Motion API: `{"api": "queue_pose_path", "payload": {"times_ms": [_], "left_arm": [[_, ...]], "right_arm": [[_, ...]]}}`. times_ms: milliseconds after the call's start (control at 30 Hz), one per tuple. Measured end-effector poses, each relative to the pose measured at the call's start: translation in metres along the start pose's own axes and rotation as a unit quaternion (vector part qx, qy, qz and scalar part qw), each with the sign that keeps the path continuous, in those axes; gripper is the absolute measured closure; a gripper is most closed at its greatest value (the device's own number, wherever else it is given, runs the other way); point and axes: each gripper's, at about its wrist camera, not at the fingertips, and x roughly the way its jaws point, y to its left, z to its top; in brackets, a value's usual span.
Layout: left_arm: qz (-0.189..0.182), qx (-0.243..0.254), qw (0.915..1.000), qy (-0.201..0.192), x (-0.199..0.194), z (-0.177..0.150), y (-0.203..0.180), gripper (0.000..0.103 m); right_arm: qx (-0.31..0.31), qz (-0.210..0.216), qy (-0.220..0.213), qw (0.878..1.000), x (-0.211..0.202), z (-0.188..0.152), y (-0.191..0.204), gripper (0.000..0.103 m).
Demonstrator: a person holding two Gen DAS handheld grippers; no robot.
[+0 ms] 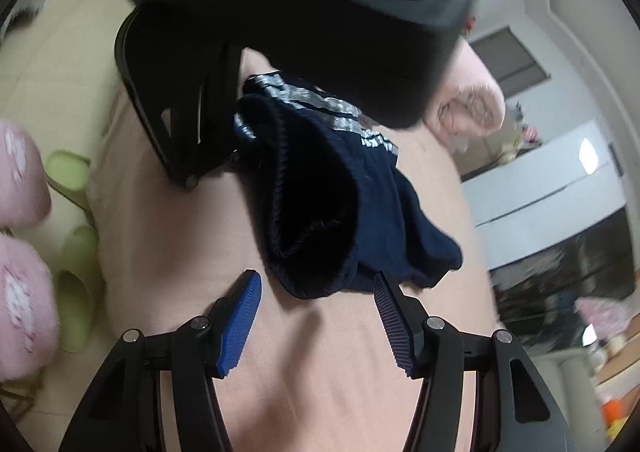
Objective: Fold clothes
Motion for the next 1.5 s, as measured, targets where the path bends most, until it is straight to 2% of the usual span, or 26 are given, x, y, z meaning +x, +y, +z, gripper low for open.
{"api": "queue_pose_path", "payload": {"times_ms": [67,133,200,300,433,533,700,800,900,1000,1100,1200,1233,1300,1367,1433,1500], "left_arm": [[0.0,0.011,0.9998,-0.016,-0.004,-0.001,-0.004,0.04],[-0.008,0.02,0.9995,-0.023,-0.006,-0.002,-0.008,0.056],[-0.016,0.021,0.9993,-0.026,-0.007,-0.001,-0.008,0.067],[-0.022,0.016,0.9991,-0.034,-0.01,0.003,-0.003,0.075],[-0.012,0.004,0.9993,-0.035,-0.014,0.008,0.008,0.076],[-0.009,-0.014,0.9994,-0.032,-0.017,0.009,0.018,0.076],[-0.064,-0.047,0.9957,-0.049,-0.033,0.01,0.031,0.076],[-0.075,-0.042,0.9945,-0.061,-0.043,0.014,0.029,0.076],[-0.064,-0.028,0.9952,-0.069,-0.048,0.017,0.027,0.076],[-0.07,-0.029,0.9952,-0.062,-0.043,0.018,0.027,0.076],[-0.07,-0.033,0.9954,-0.056,-0.04,0.016,0.028,0.076],[-0.066,-0.014,0.9958,-0.061,-0.04,0.011,0.026,0.076],[-0.065,-0.007,0.9959,-0.063,-0.04,0.01,0.025,0.076],[-0.066,0.01,0.9956,-0.065,-0.04,0.007,0.021,0.076],[-0.065,0.031,0.9952,-0.067,-0.04,0.004,0.014,0.076],[-0.061,0.052,0.9946,-0.066,-0.04,0.001,0.008,0.076],[-0.062,0.066,0.9934,-0.071,-0.039,-0.002,0.004,0.073]], "right_arm": [[-0.021,-0.025,-0.004,0.999,0.003,0.001,0.005,0.034],[-0.044,-0.045,-0.014,0.998,0.004,0.002,0.009,0.031],[-0.066,-0.056,-0.024,0.996,0.004,0.004,0.013,0.029],[-0.082,-0.057,-0.036,0.994,0.004,0.004,0.013,0.026],[-0.088,-0.055,-0.048,0.993,0.005,0.005,0.006,0.019],[-0.091,-0.056,-0.048,0.993,0.004,0.007,0.005,0.019],[-0.09,-0.049,-0.057,0.993,0.007,0.006,0.001,0.019],[-0.1,-0.068,-0.068,0.99,0.004,0.01,0.001,0.018],[-0.101,-0.096,-0.076,0.987,0.008,0.012,-0.001,0.019],[-0.09,-0.106,-0.053,0.989,0.024,0.016,-0.007,0.019],[-0.074,-0.085,-0.042,0.993,0.036,0.016,-0.015,0.019],[-0.076,-0.077,-0.045,0.993,0.035,0.015,-0.014,0.019],[-0.076,-0.075,-0.046,0.993,0.034,0.015,-0.014,0.02],[-0.081,-0.055,-0.045,0.994,0.033,0.016,-0.009,0.031],[-0.083,-0.029,-0.041,0.995,0.034,0.015,-0.004,0.061],[-0.083,0.001,-0.036,0.996,0.036,0.013,0.002,0.079],[-0.084,0.0,-0.033,0.996,0.037,0.012,0.007,0.084]]}}
